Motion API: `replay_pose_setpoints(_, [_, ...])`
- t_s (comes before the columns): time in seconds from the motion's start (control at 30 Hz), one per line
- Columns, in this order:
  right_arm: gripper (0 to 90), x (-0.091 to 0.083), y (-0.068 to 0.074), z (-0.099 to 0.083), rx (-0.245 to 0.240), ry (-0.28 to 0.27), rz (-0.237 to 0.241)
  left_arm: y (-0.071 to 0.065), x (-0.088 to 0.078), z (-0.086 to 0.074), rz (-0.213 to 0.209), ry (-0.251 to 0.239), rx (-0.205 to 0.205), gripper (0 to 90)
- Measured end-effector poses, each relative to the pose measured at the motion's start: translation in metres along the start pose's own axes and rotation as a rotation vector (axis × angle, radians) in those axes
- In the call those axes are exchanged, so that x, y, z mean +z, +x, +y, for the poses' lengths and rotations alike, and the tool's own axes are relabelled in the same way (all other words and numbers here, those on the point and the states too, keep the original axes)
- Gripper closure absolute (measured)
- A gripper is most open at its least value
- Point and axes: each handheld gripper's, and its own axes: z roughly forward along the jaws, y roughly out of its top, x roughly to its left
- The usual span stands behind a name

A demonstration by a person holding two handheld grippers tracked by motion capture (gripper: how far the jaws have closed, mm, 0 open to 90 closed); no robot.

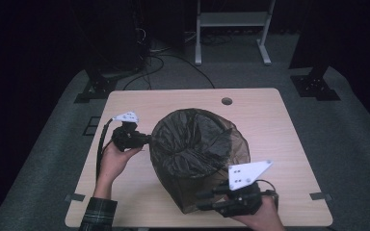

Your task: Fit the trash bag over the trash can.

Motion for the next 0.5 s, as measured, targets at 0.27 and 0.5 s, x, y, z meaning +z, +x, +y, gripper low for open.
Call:
replay_pose_setpoints(0.27, [48.7,-0.064,-0.057,0.042,0.044,-0.105,-0.310,-0.001,-0.002,0.002,0.002,-0.009,0.003,90.0])
replay_pose_setpoints(0.5, [41.0,-0.061,-0.138,0.043,0.222,-0.066,-0.404,-0.001,0.000,0.007,0.001,-0.017,0.011,90.0])
